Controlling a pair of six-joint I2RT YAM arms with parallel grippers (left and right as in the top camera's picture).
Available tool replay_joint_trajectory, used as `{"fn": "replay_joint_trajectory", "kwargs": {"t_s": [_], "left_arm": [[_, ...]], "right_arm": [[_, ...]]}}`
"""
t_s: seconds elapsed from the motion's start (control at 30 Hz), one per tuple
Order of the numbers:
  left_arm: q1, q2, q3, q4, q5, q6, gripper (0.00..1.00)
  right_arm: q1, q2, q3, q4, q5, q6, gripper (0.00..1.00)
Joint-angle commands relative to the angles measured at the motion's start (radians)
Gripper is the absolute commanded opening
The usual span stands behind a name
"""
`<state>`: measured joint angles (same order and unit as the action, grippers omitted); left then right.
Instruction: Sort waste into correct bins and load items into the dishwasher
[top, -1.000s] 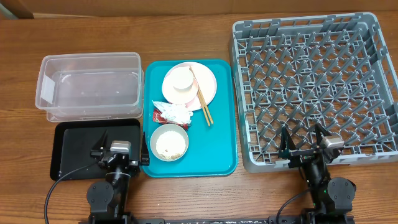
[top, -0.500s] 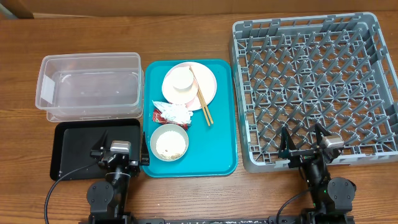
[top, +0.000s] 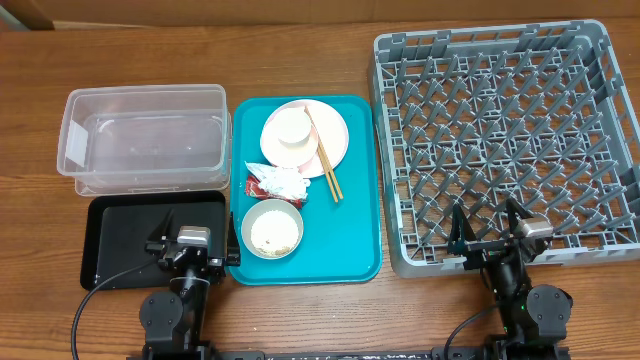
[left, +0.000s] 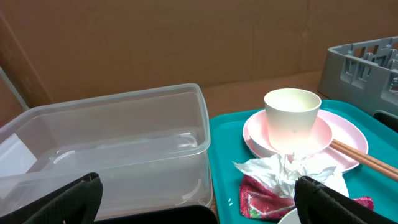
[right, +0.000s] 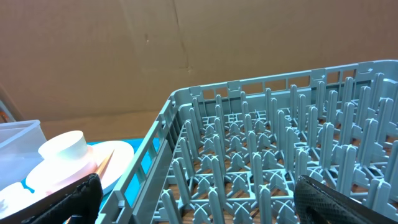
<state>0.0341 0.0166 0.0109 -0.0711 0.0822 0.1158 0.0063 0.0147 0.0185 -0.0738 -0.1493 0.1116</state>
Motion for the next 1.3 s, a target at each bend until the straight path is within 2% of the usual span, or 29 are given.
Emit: {"fn": "replay_joint_trajectory", "kwargs": {"t_s": [0.0, 0.97, 1.1, 1.27], "left_arm": [[0.003, -0.012, -0.006, 0.0, -0.007, 0.023, 1.0], [0.003, -0.012, -0.006, 0.0, -0.007, 0.023, 1.0], [0.003, -0.012, -0.006, 0.068, -0.011, 0.048, 1.0], [0.003, -0.011, -0.006, 0.003, -0.012, 0.051, 1.0]], "right_arm": [[-0.002, -0.012, -0.011, 0.007, 0.003, 0.001, 1.0], [-0.002, -0.012, -0.011, 0.007, 0.003, 0.001, 1.0], [-0.002, -0.012, -0.011, 0.007, 0.003, 0.001, 1.0], [-0.002, -0.012, -0.011, 0.007, 0.003, 0.001, 1.0]]}}
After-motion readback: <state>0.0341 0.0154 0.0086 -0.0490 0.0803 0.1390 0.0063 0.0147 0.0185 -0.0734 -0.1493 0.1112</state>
